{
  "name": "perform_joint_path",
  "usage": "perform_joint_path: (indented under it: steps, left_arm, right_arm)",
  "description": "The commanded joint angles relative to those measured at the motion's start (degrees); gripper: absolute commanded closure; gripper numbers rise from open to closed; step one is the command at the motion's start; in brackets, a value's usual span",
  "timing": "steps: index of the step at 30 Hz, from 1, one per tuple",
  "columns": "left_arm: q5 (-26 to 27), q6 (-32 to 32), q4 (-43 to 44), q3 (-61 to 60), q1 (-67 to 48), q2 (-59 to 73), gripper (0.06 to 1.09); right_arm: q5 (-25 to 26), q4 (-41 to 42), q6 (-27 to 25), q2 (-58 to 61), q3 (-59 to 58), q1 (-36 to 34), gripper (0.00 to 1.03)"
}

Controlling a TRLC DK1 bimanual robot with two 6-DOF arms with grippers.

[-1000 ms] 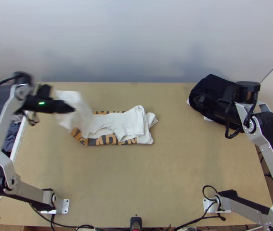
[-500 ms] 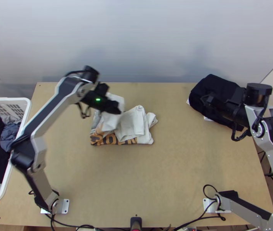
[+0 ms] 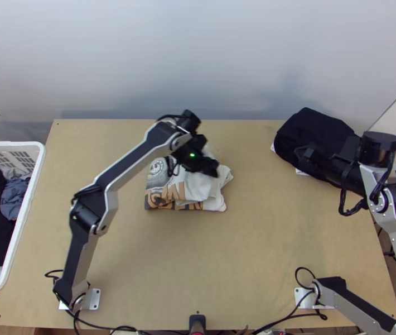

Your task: Fold the t-shirt

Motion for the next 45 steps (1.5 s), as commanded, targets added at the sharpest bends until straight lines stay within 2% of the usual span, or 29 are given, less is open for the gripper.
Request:
perform_joint_path:
  steps: [1,5,11,12,16,18,21,24,27,33,45]
  left_arm:
    - [0.0,-3.1,9.1,6.1,-2.5,-1.1,0.1]
    - [0.5,-4.8,13.4,6.1,-0.4,-6.4,0.1]
    - [0.7,-3.3,10.3,1.7,6.2,-11.7,0.1]
    - [0.7,-2.2,8.2,1.0,7.6,-12.2,0.1]
    - [0.7,2.0,-0.5,-0.3,12.1,-13.7,0.1]
    - [0.6,2.7,-0.2,-3.7,14.1,-16.6,0.1]
    - [0.4,3.6,0.3,-7.1,15.8,-21.0,0.1]
    - [0.0,4.1,1.0,-10.2,17.5,-24.7,0.1]
    - [-0.1,4.7,1.2,-12.8,19.1,-27.0,0.1]
    - [-0.5,5.6,1.5,-15.0,19.9,-28.8,0.1]
    - [-1.7,5.7,2.3,-16.5,19.8,-28.9,0.1]
  right_arm:
    - [0.0,0.3,3.6,-0.5,-3.5,3.7,0.03]
    - [-0.1,0.4,6.3,2.2,-3.9,7.8,0.03]
    - [-1.1,1.4,5.5,10.1,-1.6,13.7,0.03]
    - [-4.1,2.0,5.5,11.8,-1.6,13.4,0.03]
    - [-23.7,4.1,7.0,19.5,-2.0,12.0,0.03]
    - [-27.0,9.0,7.3,22.7,-3.7,12.0,0.03]
    - [-27.1,16.6,7.0,27.8,-6.6,10.4,0.03]
    - [-27.1,18.2,5.4,34.0,-7.3,8.8,0.03]
    - [-27.0,23.2,5.4,38.5,-9.0,8.9,0.03]
    - [-26.3,27.8,5.3,45.1,-8.0,11.4,0.03]
    - [-25.2,30.7,7.8,51.9,-2.1,17.1,0.03]
